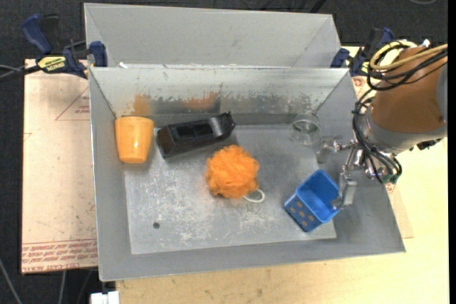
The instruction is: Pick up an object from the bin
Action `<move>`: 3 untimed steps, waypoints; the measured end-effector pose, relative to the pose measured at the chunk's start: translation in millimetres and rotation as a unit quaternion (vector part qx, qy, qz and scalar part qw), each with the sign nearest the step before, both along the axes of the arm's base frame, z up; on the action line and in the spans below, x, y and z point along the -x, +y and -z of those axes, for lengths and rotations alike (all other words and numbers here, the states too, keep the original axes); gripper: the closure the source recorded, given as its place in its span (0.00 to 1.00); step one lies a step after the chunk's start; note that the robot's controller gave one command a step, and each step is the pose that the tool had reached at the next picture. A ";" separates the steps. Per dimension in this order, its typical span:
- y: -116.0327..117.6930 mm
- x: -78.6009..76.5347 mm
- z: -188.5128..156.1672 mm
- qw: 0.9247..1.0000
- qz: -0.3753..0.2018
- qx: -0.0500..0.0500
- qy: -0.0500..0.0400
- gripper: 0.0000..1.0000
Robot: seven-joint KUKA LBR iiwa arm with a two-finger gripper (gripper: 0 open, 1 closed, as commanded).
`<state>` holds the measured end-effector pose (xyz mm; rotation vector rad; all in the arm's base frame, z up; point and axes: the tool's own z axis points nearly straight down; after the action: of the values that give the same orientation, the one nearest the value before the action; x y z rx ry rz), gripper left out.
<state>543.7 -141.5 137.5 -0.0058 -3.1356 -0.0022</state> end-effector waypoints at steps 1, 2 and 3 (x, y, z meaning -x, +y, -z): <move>0.5 -1.9 -4.5 1.000 -0.002 0.001 -0.003 0.00; 5.8 1.8 13.3 0.996 -0.084 0.001 -0.006 0.00; 16.2 26.3 64.2 0.997 -0.078 0.002 -0.012 1.00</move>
Offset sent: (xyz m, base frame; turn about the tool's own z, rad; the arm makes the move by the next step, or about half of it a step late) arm -0.0186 0.0187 -0.0675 -0.5756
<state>517.4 -125.3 73.3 0.2419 -3.1511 0.0043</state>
